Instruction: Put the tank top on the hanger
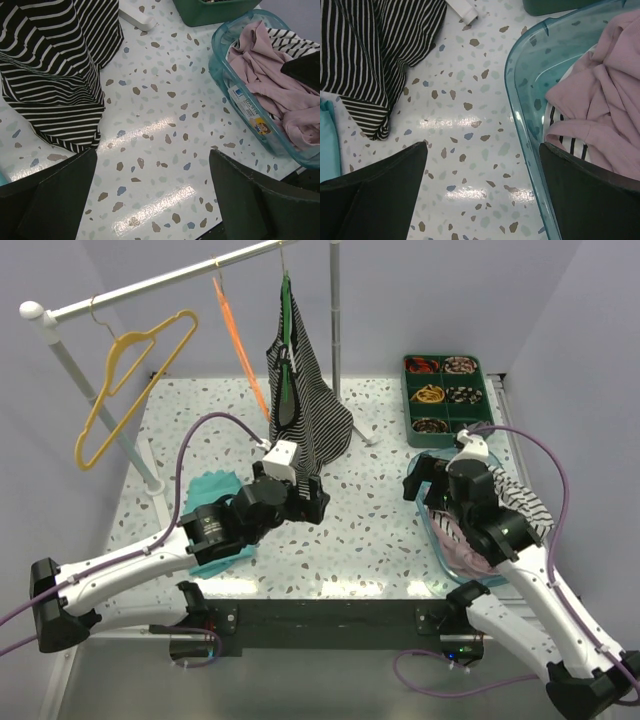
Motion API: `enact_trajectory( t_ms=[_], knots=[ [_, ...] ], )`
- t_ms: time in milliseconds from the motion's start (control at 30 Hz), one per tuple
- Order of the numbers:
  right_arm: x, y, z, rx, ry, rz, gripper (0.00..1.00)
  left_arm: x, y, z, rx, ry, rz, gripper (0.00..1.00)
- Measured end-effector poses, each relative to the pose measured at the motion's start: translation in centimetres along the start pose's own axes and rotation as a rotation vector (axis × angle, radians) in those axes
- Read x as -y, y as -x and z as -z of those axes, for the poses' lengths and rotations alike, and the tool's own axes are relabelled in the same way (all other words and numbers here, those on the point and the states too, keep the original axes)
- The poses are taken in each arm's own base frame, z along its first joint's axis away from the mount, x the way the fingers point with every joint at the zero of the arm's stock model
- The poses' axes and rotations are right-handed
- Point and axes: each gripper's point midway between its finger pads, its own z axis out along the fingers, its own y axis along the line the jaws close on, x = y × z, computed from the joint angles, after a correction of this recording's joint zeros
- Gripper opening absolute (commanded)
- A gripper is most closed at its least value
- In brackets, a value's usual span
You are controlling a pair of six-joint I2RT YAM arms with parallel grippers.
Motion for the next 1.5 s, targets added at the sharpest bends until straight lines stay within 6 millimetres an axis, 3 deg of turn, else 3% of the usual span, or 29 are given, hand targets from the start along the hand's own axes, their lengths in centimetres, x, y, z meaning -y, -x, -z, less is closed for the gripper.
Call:
enact_trajectory(
  t_ms=[233,467,600,767,900,1000,1267,1400,1500],
  knots=[
    [0.7,-0.9,-1.7,-0.064,-0.084,0.015,0.99,1.3,1.6,0.8,0.008,-0.057,-0.014,1.00],
    [2.9,0.4,-3.7,-0.095,-0.277,0.052,0.99,2.5,2.8,1.5,0.014,-0.114,-0.016,1.00],
    [6.8,2.2,-5.7,-0.104,-0.451,0.013,0.99,3.0,2.3,1.5,-0.011,-0.134,-0.024,1.00],
    [13.1,3.3,-5.4,-0.096,-0.641,-0.078,0.99,3.2,1.7,1.1,-0.053,-0.128,-0.043,1.00],
    [15.5,3.7,-5.6,-0.084,-0.679,-0.143,0.96,3.0,1.5,1.3,-0.063,-0.123,-0.048,1.00],
    [16.5,2.5,-7.1,-0.109,-0.666,-0.182,0.94,2.9,1.5,1.5,-0.063,-0.123,-0.048,1.00],
    [17.3,-0.9,-13.1,-0.191,-0.610,-0.216,0.76,2.7,1.6,1.8,-0.061,-0.123,-0.047,1.00],
    [17.8,-1.5,-14.5,-0.194,-0.604,-0.231,0.68,2.5,2.1,2.4,-0.049,-0.125,-0.041,1.00],
    [17.9,-1.2,-15.1,-0.179,-0.600,-0.232,0.55,2.3,2.5,2.9,-0.033,-0.125,-0.034,1.00]
  ],
)
